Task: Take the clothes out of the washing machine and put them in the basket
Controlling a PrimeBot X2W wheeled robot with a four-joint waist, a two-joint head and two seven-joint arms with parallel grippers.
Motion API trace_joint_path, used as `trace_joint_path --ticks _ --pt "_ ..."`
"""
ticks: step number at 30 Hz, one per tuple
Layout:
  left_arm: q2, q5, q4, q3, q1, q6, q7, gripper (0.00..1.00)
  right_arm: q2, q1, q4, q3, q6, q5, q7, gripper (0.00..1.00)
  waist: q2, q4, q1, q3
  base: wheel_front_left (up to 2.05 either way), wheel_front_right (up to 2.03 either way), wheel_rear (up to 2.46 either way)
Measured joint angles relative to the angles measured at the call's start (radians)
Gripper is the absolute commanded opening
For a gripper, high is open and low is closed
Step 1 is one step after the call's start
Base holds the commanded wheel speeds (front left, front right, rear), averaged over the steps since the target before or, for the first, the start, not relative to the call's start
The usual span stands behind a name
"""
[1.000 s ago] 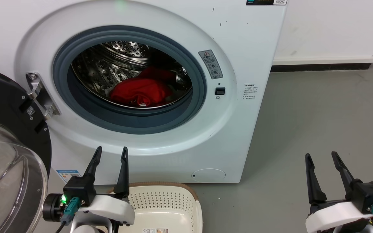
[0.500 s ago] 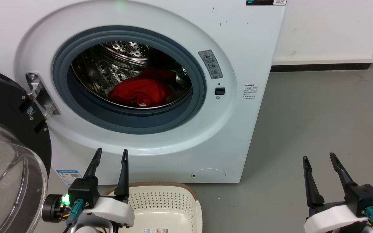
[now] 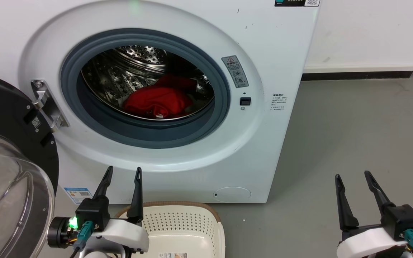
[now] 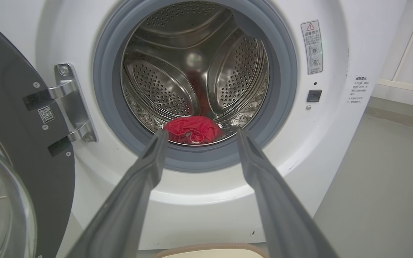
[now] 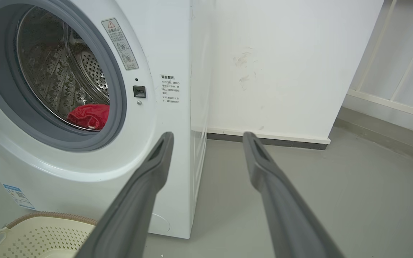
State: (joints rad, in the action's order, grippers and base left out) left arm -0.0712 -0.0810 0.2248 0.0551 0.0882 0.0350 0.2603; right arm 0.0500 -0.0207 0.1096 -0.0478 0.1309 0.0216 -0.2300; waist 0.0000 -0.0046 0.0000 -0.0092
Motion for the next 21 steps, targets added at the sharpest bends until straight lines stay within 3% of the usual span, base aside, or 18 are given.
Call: trace_joint_path --ticks 12,21 --pt "0.005 0.009 0.035 0.000 0.041 0.009 0.001 1.00 0.000 0.002 0.001 -0.001 0.000 -0.004 0.001 1.00 0.0000 0.008 0.0000 0.019 0.00 0.00 0.00" --pt "-0.055 0.018 0.169 0.003 0.302 0.035 -0.021 1.00 0.000 0.069 -0.013 0.021 0.000 -0.014 -0.002 1.00 0.0000 -0.036 0.0001 0.112 0.00 0.00 0.00"
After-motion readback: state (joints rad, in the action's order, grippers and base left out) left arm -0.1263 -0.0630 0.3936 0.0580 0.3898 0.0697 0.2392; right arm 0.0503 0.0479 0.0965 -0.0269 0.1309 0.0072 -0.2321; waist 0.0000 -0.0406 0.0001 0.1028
